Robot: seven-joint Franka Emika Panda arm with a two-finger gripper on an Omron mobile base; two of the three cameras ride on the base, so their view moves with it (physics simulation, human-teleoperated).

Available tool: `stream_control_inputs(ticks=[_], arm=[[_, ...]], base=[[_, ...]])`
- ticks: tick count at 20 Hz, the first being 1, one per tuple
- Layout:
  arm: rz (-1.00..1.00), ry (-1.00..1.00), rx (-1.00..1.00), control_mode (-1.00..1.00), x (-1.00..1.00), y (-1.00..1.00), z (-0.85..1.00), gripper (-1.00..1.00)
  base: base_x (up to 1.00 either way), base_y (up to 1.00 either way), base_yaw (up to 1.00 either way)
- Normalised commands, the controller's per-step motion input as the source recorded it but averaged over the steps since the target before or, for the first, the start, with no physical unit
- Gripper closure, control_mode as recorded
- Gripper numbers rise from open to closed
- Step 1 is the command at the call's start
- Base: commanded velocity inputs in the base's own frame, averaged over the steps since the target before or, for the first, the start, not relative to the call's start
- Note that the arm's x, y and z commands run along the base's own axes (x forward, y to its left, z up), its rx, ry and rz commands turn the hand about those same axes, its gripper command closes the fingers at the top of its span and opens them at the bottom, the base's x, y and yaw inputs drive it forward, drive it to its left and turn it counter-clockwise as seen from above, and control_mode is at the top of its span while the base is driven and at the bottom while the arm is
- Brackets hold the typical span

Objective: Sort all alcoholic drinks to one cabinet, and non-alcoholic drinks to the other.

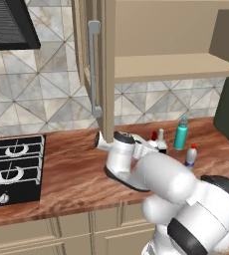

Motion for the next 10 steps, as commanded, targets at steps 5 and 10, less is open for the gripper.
stream_control_inputs(ticks=[5,10], arm=[[0.15,0.00,0.00,-1.00,-0.32,-0.11,0.29,1.00],[0.16,0.01,0.00,-1.00,-0.29,-0.06,0.35,1.00]], base=[[0.00,0.00,0.00],[0.00,0.00,0.00]])
